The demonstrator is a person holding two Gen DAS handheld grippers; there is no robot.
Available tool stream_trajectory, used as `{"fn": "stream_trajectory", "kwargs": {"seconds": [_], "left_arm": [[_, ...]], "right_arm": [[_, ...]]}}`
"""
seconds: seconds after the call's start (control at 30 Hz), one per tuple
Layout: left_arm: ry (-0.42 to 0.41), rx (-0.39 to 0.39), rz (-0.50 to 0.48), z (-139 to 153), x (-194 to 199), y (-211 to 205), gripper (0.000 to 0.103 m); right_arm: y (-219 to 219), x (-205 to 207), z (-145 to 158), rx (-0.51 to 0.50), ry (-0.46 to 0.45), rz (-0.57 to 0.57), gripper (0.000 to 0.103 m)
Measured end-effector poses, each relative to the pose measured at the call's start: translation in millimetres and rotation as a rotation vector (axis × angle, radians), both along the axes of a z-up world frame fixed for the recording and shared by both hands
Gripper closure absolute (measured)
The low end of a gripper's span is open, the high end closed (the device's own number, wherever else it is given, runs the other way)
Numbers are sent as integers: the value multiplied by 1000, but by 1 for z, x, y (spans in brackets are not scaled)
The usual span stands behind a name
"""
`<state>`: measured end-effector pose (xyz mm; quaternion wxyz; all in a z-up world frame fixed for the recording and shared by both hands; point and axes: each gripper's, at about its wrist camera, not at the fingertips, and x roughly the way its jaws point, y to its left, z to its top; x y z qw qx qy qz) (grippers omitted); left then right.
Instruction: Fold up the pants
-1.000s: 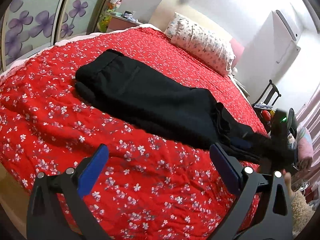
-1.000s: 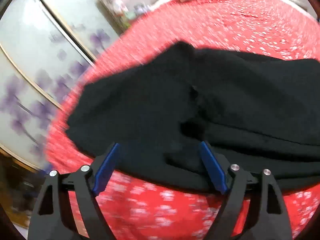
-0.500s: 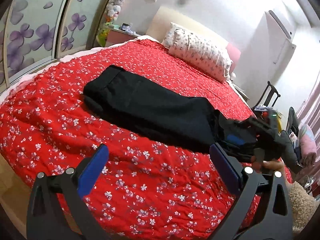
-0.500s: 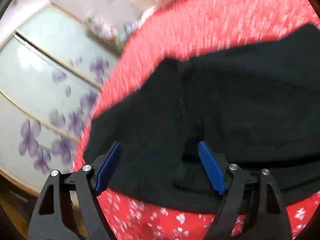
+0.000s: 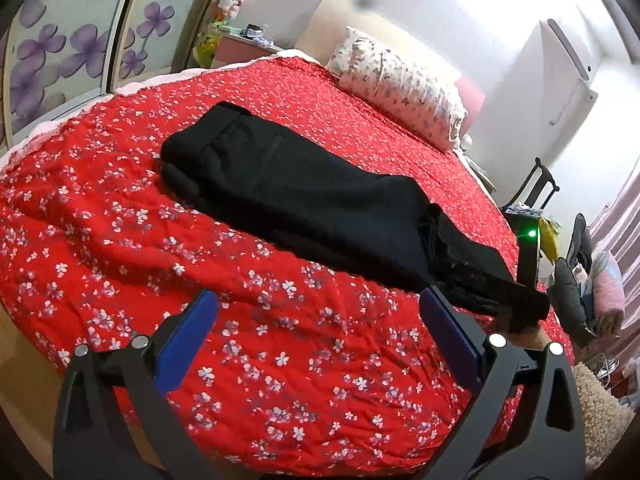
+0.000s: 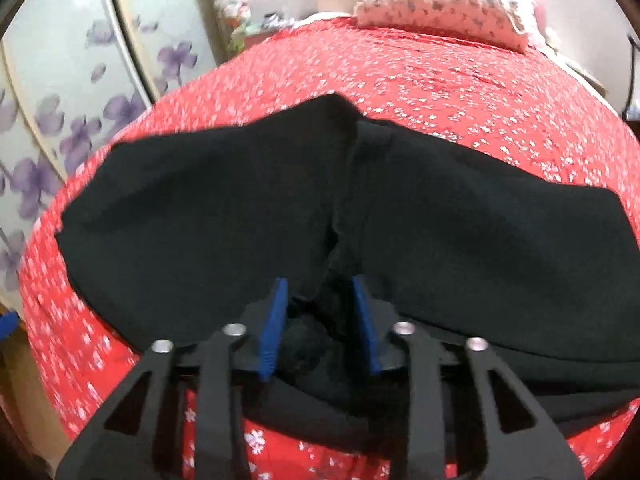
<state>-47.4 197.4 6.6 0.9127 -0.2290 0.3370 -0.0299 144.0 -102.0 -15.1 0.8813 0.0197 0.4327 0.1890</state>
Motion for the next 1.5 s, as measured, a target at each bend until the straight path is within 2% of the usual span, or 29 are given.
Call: {"fn": "stream_trajectory", "kwargs": {"seconds": [0.03,0.1,0.33,0.37,0.47,0.53,0.6,0.67,0.7,0.73,0.77,0.83,0.87,0.97,1.1,1.13,1.27,1.4,1.5], "left_arm": [[-2,0,4,0,-1,2,2],[-1,-7,10,-1,-2,4,2],[8,-36,17,-6,1,9,2],[7,-31,15,-6,1,8,2],[13,-11,8,-5,5,4,2],[7,-2,4,-2,5,3,2],[-15,9,20,2,3,7,2],[-22,-7,27,6,6,11,2],[-29,-26,32,7,8,14,2],[-37,-44,37,8,9,18,2],[-52,-72,40,9,12,21,2],[-79,-122,33,11,19,30,2],[-84,-141,37,12,24,37,2],[-49,-207,53,9,40,55,2],[33,-493,85,-12,69,88,2],[40,-533,96,-15,73,93,2],[88,-566,139,-26,93,102,2],[168,-654,205,-51,100,106,2],[158,-660,238,-58,102,108,2]], "right_arm": [[-6,0,2,50,7,-20,87],[-22,2,6,150,14,-45,92],[-31,-14,24,248,-4,-25,93],[-27,-17,23,235,2,-17,93],[-8,-15,0,66,65,25,90],[-6,-17,0,61,71,24,87],[-12,-14,6,128,120,-8,86],[-23,-11,9,248,149,-45,85],[-29,-10,7,320,160,-59,55],[-31,-8,2,341,179,-70,17],[-29,-4,-11,335,228,-63,17],[-20,-9,-9,265,189,-10,18],[-21,-15,-2,279,172,-2,18],[-47,-33,15,506,132,18,19],[-86,-65,30,660,29,43,17],[-95,-71,29,688,14,44,16],[-126,-82,14,766,-1,27,16],[-144,-78,-1,849,9,-14,16],[-151,-72,-9,892,19,-19,16]]}}
